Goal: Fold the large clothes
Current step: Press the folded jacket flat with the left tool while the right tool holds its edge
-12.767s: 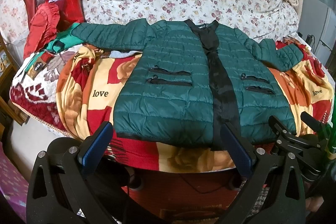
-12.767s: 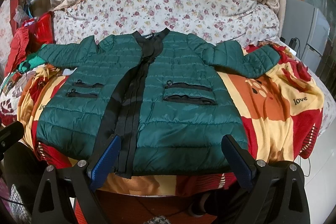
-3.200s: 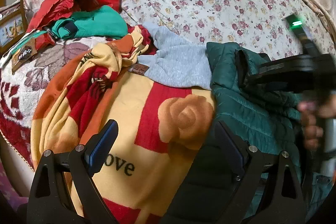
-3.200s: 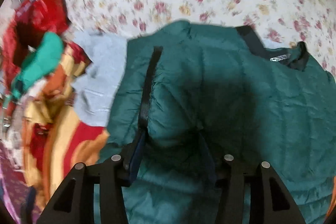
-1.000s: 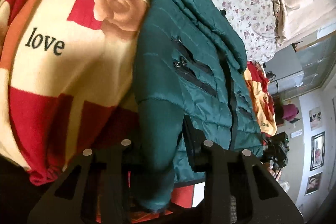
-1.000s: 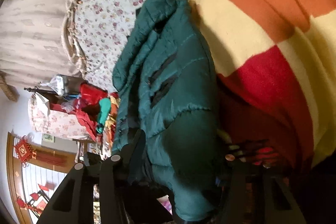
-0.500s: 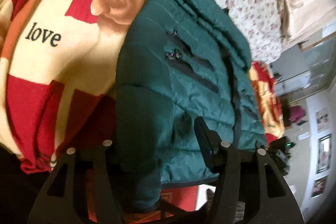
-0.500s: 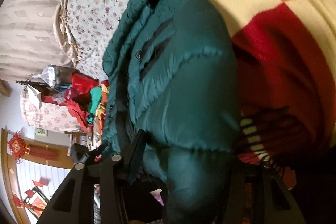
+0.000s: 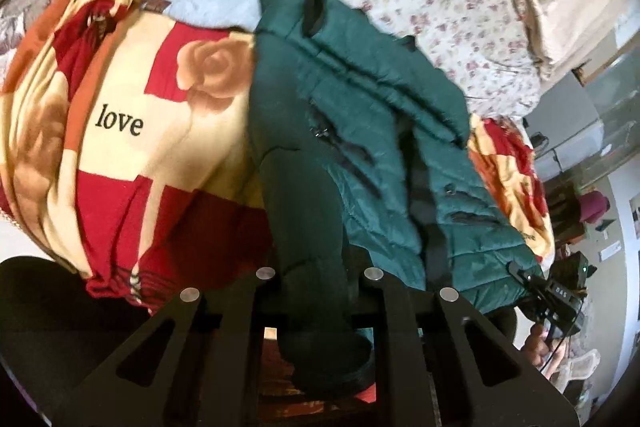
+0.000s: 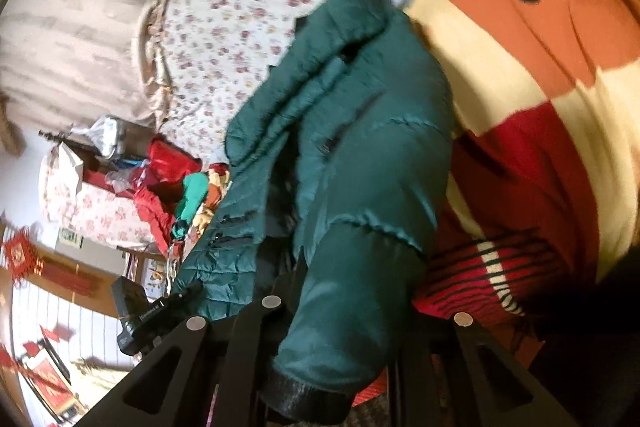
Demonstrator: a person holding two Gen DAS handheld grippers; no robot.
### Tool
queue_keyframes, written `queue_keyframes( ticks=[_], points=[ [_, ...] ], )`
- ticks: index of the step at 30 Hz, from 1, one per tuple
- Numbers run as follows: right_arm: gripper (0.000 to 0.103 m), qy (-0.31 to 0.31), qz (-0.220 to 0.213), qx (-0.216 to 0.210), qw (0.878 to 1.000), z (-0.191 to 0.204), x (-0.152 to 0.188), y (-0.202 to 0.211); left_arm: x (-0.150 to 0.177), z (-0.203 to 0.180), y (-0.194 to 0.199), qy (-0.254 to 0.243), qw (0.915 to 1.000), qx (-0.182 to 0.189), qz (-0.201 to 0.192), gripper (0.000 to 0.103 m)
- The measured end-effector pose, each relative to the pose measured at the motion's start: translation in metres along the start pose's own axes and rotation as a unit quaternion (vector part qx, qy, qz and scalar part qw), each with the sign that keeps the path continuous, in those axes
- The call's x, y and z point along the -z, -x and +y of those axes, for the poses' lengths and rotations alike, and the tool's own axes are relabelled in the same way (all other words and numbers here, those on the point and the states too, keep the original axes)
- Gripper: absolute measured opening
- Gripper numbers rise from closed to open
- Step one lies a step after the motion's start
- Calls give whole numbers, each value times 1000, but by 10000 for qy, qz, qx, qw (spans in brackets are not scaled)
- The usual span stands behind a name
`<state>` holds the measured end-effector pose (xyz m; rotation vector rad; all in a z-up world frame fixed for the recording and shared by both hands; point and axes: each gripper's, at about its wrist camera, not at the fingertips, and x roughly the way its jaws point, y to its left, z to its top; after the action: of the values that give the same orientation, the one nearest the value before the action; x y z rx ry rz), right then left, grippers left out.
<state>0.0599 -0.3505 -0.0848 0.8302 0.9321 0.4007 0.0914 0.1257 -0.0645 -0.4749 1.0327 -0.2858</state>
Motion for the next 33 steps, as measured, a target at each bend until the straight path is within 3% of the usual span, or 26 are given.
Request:
queue_keyframes(
  ticks=[10,16,25,33],
  points=[
    [14,201,175,-122,9996,10,39,32,40,13,36,239,9991,321,138,11],
    [14,266,159,-146,9994,19,30,25,39,16,39,335,9990,265,125,11],
    [14,706,-129,145,9973,50,-22,11,-11,-12,38,-81,9996,-17,-265,11],
    [14,1022,-504,486,9923,78,-85,-6,-79,-32,20,-330,9971,-391,-557,11]
  ],
)
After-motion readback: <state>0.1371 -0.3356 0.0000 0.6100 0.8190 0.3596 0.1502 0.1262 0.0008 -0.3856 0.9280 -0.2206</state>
